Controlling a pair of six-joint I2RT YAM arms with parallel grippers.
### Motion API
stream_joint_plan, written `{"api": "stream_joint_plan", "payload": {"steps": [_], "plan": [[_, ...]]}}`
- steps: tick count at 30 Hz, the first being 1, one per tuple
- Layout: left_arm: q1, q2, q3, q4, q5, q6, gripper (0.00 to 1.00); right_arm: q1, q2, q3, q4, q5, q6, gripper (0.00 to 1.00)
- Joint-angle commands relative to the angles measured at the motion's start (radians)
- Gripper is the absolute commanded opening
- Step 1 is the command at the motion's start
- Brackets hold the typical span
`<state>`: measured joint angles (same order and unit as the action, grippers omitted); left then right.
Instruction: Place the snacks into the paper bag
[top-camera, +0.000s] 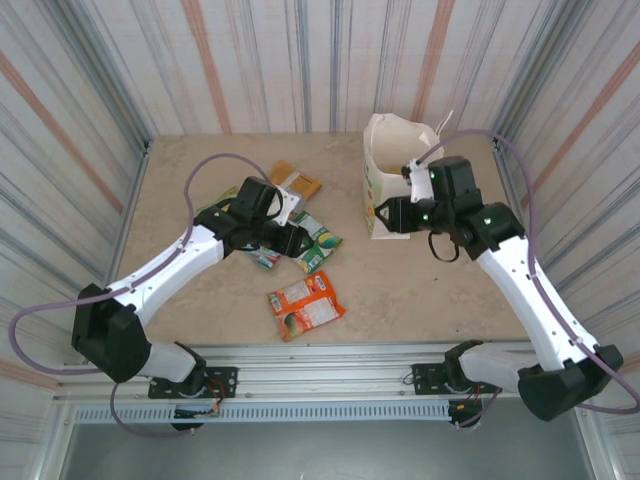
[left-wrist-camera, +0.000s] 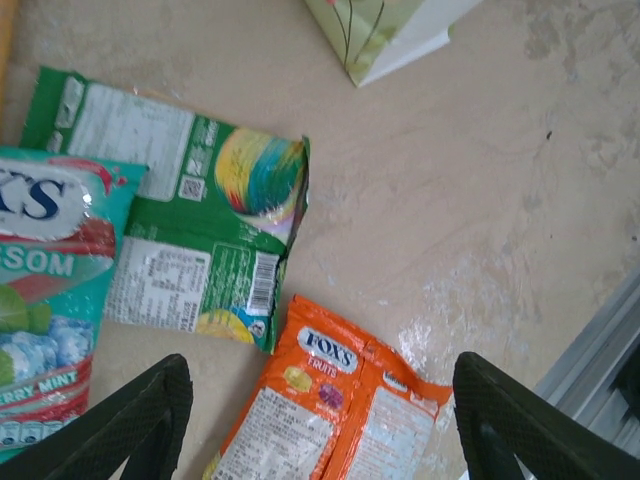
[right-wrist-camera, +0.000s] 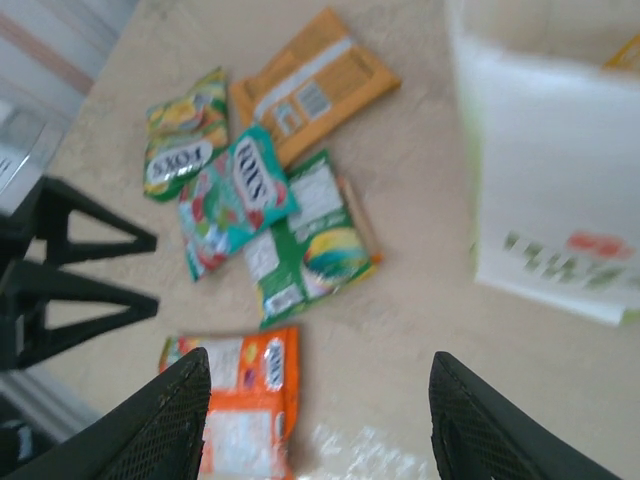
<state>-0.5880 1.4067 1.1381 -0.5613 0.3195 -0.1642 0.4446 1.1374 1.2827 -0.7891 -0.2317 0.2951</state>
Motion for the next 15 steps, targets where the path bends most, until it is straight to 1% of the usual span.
{"api": "stream_joint_plan", "payload": {"steps": [1, 3, 6, 8, 12, 15], "plan": [[0.009, -0.006, -0.049, 0.005, 0.046, 0.020, 0.72, 0.075, -0.075, -0.060, -0.068, 0.059, 0.109, 0.58], [0.016, 0.004, -0.057, 0.004, 0.067, 0.021, 0.70, 0.121, -0.124, -0.111, -0.076, 0.086, 0.156, 0.58], [0.017, 0.018, -0.089, 0.001, 0.084, 0.025, 0.70, 0.186, -0.194, -0.204, -0.049, 0.097, 0.230, 0.58], [0.019, 0.032, -0.111, 0.002, 0.099, 0.016, 0.70, 0.226, -0.214, -0.261, -0.034, 0.103, 0.271, 0.58], [0.019, 0.075, -0.148, -0.018, 0.149, -0.010, 0.68, 0.304, -0.198, -0.354, 0.015, 0.104, 0.363, 0.58], [0.020, 0.105, -0.166, -0.045, 0.145, -0.017, 0.69, 0.374, -0.158, -0.414, 0.111, 0.079, 0.431, 0.58]]}}
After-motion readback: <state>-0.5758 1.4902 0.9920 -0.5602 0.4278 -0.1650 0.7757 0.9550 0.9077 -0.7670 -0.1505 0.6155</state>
